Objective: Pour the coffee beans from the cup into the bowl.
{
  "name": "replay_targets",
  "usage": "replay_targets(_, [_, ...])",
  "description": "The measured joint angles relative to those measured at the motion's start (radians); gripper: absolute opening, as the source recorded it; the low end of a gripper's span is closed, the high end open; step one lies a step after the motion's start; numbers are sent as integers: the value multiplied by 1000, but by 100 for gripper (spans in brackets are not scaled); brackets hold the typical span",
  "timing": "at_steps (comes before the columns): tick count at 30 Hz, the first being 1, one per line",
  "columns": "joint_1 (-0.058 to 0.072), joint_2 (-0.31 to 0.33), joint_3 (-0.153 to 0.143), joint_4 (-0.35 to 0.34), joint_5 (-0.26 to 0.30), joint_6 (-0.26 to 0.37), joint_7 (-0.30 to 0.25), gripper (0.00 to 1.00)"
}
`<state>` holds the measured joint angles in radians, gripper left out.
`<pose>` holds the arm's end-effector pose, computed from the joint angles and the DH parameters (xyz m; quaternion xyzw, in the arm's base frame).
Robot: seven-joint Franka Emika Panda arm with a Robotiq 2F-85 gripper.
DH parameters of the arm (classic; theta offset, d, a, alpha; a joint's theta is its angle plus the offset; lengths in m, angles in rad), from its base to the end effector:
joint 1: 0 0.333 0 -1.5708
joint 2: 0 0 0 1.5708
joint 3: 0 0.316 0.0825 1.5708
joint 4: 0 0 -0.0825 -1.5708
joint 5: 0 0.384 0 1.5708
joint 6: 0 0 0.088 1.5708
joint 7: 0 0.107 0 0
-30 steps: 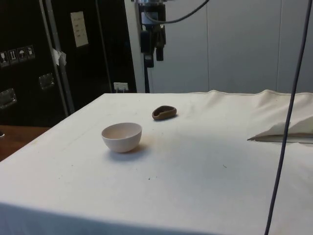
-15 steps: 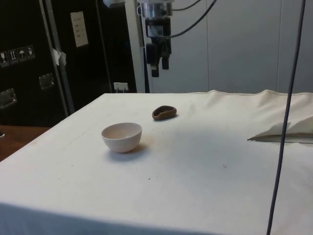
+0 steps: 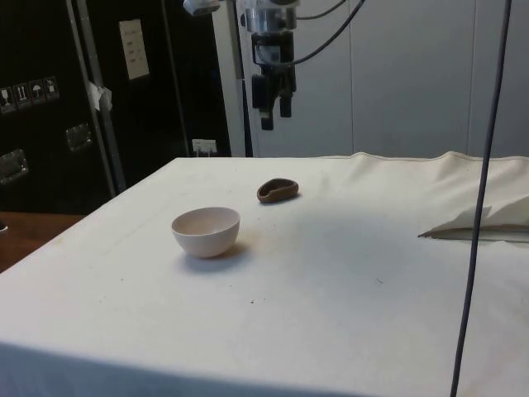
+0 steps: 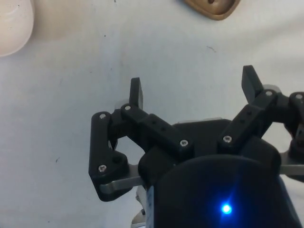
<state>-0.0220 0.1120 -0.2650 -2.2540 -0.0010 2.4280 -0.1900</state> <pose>0.5176 -0.1522 0.3221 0.9982 -0.0468 0.0285 0.0223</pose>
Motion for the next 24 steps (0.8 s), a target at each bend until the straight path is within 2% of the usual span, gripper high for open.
replay_targets(24, [0, 31, -28, 0, 0, 47, 87, 100])
